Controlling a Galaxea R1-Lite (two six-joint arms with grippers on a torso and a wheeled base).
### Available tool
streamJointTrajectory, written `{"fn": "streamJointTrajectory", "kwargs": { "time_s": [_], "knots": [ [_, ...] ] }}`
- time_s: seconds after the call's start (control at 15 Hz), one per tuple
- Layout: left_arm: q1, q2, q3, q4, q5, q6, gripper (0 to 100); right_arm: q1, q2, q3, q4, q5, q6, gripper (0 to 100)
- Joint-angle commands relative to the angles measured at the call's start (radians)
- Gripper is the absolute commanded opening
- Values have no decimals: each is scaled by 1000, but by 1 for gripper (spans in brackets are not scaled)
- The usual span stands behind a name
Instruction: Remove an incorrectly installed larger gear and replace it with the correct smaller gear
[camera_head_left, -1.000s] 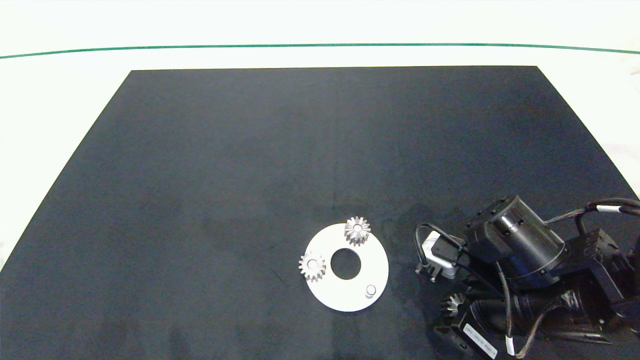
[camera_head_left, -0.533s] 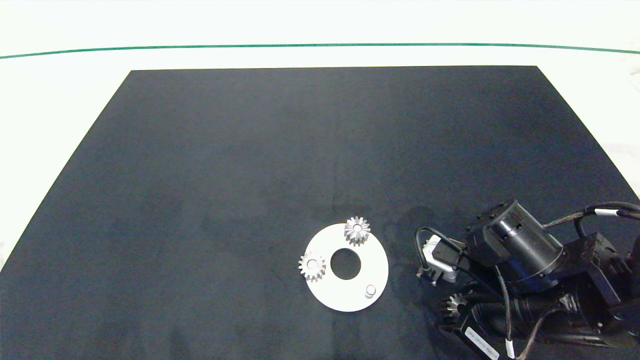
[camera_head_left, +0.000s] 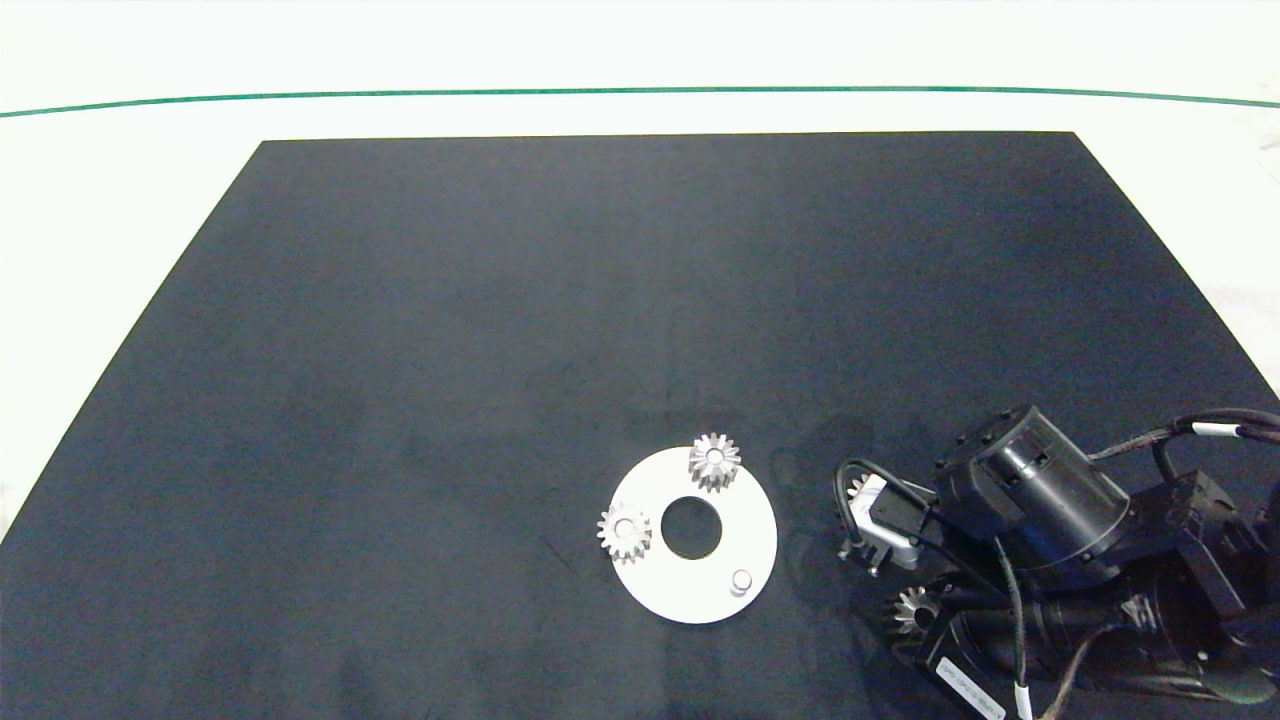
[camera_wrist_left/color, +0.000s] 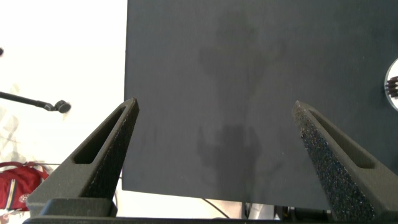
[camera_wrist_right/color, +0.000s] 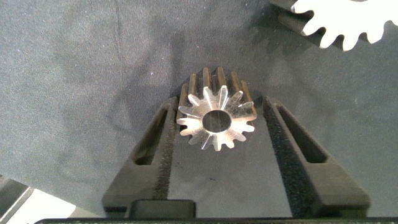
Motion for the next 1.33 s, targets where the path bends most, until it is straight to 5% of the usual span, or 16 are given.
{"fn": "streamJointTrajectory", "kwargs": {
  "time_s": [0.07, 0.53, 1.07, 1.27, 1.33],
  "knots": [
    [0, 0, 0, 5, 1, 1, 100, 1, 5, 8, 3, -1, -1, 47],
    [0, 0, 0, 5, 1, 1, 100, 2, -1, 9, 1, 4, -1, 34],
    [-3, 0, 2, 7, 1, 1, 100, 99, -33, -69, -40, 5, -30, 34],
    [-3, 1, 2, 7, 1, 1, 100, 155, -18, -182, -8, 2, -45, 34],
    [-3, 1, 3, 7, 1, 1, 100, 169, -7, -239, 61, 2, -65, 34]
  ]
}}
